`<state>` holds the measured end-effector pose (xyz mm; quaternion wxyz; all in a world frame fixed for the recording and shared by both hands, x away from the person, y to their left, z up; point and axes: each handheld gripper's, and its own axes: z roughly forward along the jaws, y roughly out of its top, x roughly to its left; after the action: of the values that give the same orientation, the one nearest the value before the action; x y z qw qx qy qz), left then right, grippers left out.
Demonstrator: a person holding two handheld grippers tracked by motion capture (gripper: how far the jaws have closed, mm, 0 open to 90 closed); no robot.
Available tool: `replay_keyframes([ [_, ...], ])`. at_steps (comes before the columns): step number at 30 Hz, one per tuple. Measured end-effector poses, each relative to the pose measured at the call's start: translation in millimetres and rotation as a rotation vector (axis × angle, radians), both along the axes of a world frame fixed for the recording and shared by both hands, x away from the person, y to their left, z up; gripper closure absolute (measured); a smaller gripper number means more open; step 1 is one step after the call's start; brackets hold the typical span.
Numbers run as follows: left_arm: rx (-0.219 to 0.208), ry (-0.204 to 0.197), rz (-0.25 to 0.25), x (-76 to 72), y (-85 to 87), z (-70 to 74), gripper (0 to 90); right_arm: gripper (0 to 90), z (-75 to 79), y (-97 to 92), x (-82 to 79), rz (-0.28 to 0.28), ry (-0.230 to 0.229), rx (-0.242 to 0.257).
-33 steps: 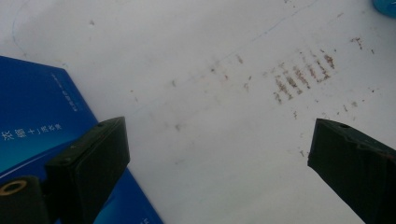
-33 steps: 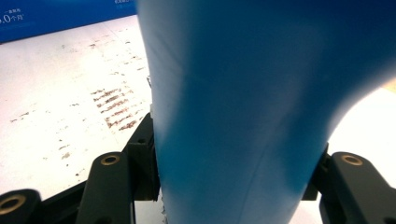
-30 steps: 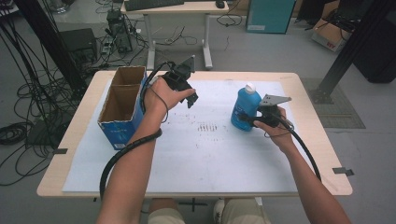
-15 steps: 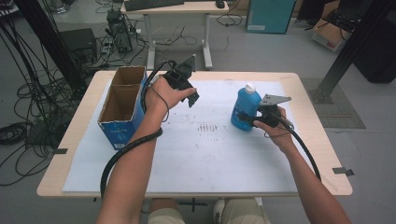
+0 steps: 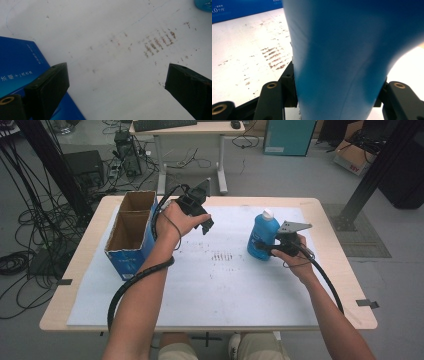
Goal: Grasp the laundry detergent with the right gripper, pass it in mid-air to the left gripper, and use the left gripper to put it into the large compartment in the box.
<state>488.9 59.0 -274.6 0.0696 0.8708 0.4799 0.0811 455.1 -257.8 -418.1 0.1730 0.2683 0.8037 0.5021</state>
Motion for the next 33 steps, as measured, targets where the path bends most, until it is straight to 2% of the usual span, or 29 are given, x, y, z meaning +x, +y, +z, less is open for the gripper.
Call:
replay_keyframes([
  [25, 0.0, 0.001, -0.008, 2.4, -1.6, 0.3, 5.8, 43.1, 0.2, 0.0, 0.0, 0.001, 0.001, -0.001],
  [31, 0.013, 0.006, -0.028, 3.2, -1.1, 1.5, 5.8, 43.1, 0.8, 0.2, 0.3, 0.0, 0.0, -0.005],
  [33, 0.004, -0.001, -0.018, 3.3, -1.0, 1.8, 5.8, 43.2, 1.3, 0.6, 0.1, -0.003, 0.002, -0.008],
])
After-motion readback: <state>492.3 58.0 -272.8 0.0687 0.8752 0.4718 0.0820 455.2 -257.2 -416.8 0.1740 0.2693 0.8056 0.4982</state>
